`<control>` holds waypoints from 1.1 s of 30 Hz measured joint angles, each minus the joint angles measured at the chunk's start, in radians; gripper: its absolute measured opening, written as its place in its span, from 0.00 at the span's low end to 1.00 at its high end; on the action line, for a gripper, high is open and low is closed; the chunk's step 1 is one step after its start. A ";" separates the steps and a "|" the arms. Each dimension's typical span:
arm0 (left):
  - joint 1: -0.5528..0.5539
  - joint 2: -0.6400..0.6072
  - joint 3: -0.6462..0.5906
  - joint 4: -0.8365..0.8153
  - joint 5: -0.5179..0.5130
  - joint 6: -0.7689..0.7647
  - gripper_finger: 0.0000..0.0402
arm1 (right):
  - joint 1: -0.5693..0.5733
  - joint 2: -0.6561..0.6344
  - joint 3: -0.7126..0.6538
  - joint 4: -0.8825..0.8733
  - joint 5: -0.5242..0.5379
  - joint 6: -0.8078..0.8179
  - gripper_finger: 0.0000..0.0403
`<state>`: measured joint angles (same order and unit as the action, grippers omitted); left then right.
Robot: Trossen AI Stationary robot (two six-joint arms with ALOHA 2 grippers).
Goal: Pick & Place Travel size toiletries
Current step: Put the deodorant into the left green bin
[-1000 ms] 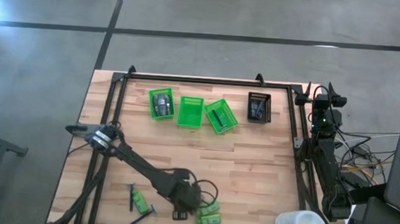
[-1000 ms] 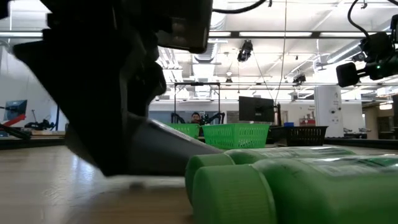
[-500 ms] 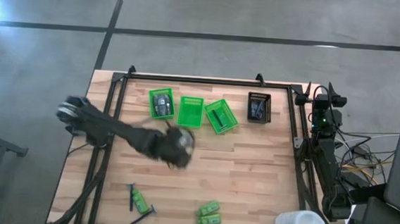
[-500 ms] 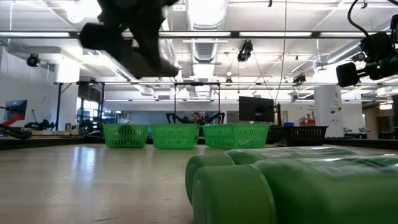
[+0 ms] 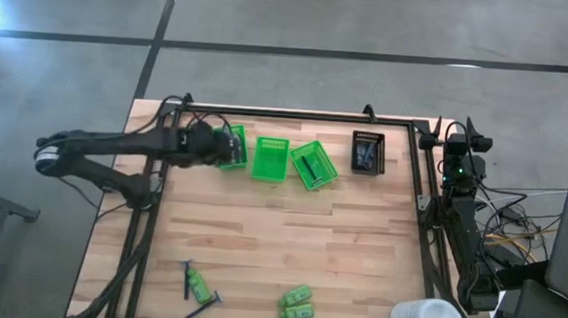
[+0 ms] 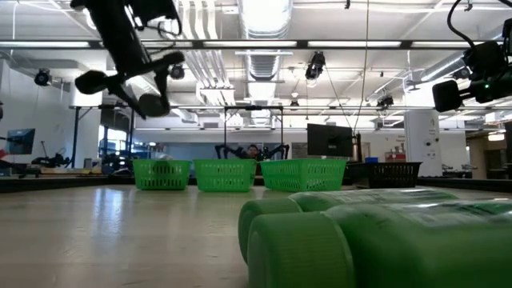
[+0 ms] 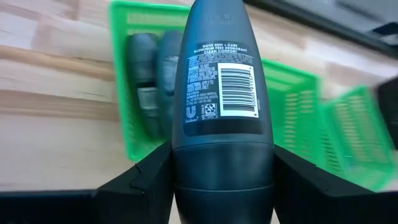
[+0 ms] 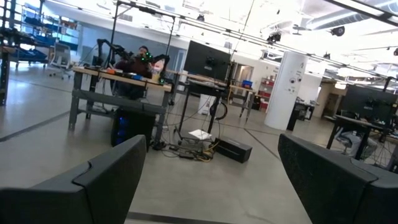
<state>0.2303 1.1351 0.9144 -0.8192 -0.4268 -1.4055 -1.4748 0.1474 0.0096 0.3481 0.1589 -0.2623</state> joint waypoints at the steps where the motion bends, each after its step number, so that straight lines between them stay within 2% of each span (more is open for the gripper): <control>1: 0.029 0.001 -0.010 0.001 0.022 0.022 0.52 | 0.000 0.000 0.000 0.000 0.000 0.000 0.90; 7: 0.153 0.051 -0.045 0.034 0.102 0.152 0.52 | 0.000 0.000 0.000 0.000 0.000 0.000 0.90; 14: 0.245 0.133 -0.053 0.051 0.129 0.289 0.52 | 0.000 0.000 0.000 0.000 0.000 0.000 0.90; 21: 0.279 0.243 -0.051 0.144 0.195 0.376 0.52 | 0.000 0.000 0.000 0.000 0.000 0.000 0.90; 24: 0.278 0.266 -0.048 0.169 0.208 0.384 0.56 | 0.000 0.000 0.000 0.000 0.000 0.000 0.90; 28: 0.279 0.259 -0.048 0.168 0.209 0.412 0.62 | 0.000 0.000 0.000 0.000 0.000 0.000 0.90; 33: 0.280 0.223 -0.050 0.165 0.202 0.436 0.64 | 0.000 0.000 0.000 0.000 0.000 0.000 0.90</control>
<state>0.5098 1.3580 0.8642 -0.6545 -0.2244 -0.9696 -1.4746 0.1474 0.0096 0.3481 0.1589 -0.2622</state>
